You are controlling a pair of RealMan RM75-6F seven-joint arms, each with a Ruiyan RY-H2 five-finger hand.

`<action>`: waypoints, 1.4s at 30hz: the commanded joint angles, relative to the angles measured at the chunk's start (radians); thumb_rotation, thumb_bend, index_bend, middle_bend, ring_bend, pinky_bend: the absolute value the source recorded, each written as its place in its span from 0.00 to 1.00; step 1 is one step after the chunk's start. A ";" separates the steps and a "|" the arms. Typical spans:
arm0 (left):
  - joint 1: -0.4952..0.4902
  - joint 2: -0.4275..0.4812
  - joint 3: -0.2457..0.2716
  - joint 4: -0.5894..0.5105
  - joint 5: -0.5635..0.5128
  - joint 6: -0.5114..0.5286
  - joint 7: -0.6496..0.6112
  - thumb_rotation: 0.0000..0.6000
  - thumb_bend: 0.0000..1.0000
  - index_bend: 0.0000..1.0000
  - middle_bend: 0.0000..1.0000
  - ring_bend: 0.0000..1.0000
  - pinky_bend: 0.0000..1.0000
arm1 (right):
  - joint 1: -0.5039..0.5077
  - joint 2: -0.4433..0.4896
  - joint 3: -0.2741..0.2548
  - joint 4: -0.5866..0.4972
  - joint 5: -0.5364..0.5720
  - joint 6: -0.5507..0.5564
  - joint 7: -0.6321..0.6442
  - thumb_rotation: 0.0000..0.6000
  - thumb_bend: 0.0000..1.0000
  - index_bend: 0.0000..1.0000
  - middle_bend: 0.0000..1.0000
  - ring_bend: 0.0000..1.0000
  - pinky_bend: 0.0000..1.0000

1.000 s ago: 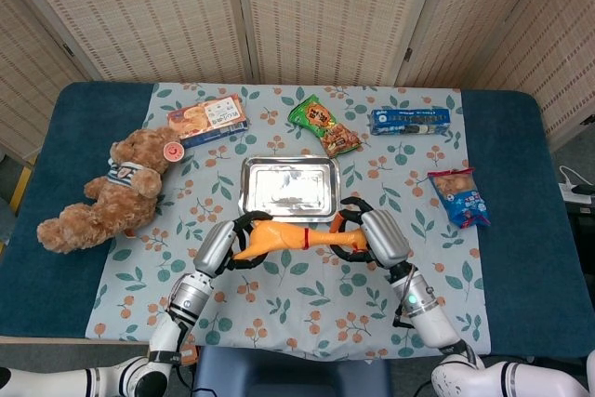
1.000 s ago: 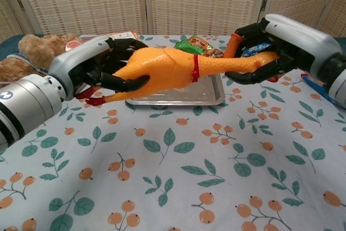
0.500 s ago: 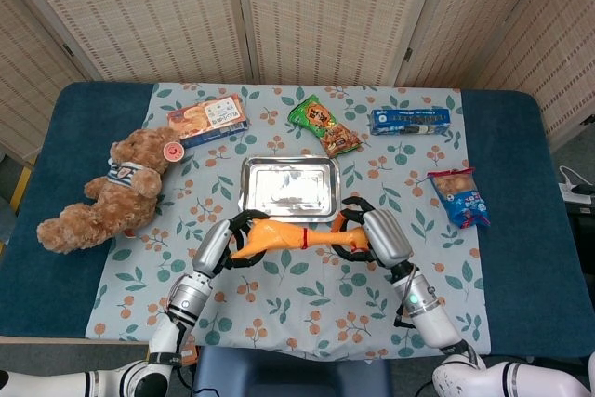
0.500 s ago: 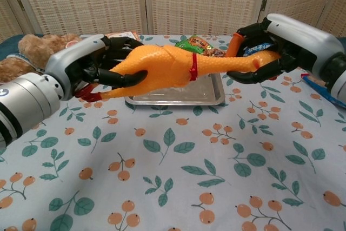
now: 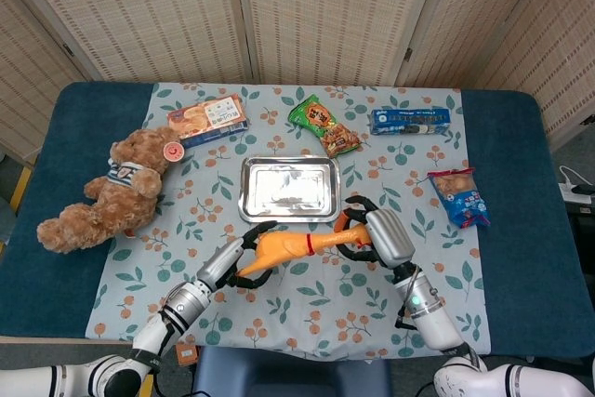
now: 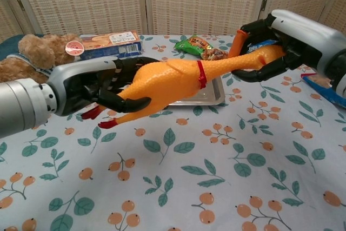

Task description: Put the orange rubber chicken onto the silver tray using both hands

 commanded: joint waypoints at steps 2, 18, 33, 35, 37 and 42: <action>-0.015 0.027 -0.005 -0.021 -0.007 -0.038 -0.039 1.00 0.37 0.00 0.00 0.00 0.16 | 0.000 0.001 0.000 -0.001 0.000 0.000 -0.001 1.00 0.33 0.84 0.58 0.61 0.71; -0.037 -0.001 -0.003 -0.018 -0.157 0.075 0.077 1.00 0.56 0.49 0.51 0.50 0.68 | -0.003 0.003 -0.003 0.003 -0.012 0.004 0.015 1.00 0.33 0.84 0.58 0.61 0.71; -0.036 -0.037 -0.016 -0.042 -0.241 0.175 0.174 1.00 0.74 0.87 0.92 0.86 1.00 | -0.003 0.005 -0.004 -0.003 -0.004 -0.001 0.001 1.00 0.33 0.84 0.58 0.61 0.71; -0.036 -0.037 -0.015 -0.043 -0.240 0.177 0.178 1.00 0.74 0.87 0.92 0.87 1.00 | -0.003 0.006 -0.004 -0.004 -0.003 -0.002 0.002 1.00 0.33 0.84 0.58 0.61 0.71; -0.034 -0.039 -0.015 -0.044 -0.238 0.181 0.179 1.00 0.74 0.87 0.92 0.87 1.00 | -0.003 0.007 -0.003 -0.004 -0.002 -0.003 0.003 1.00 0.33 0.84 0.58 0.61 0.71; -0.026 -0.032 -0.015 -0.052 -0.214 0.172 0.160 1.00 0.69 0.83 0.86 0.79 0.90 | -0.004 0.010 -0.001 -0.005 -0.001 -0.001 0.005 1.00 0.33 0.84 0.58 0.61 0.71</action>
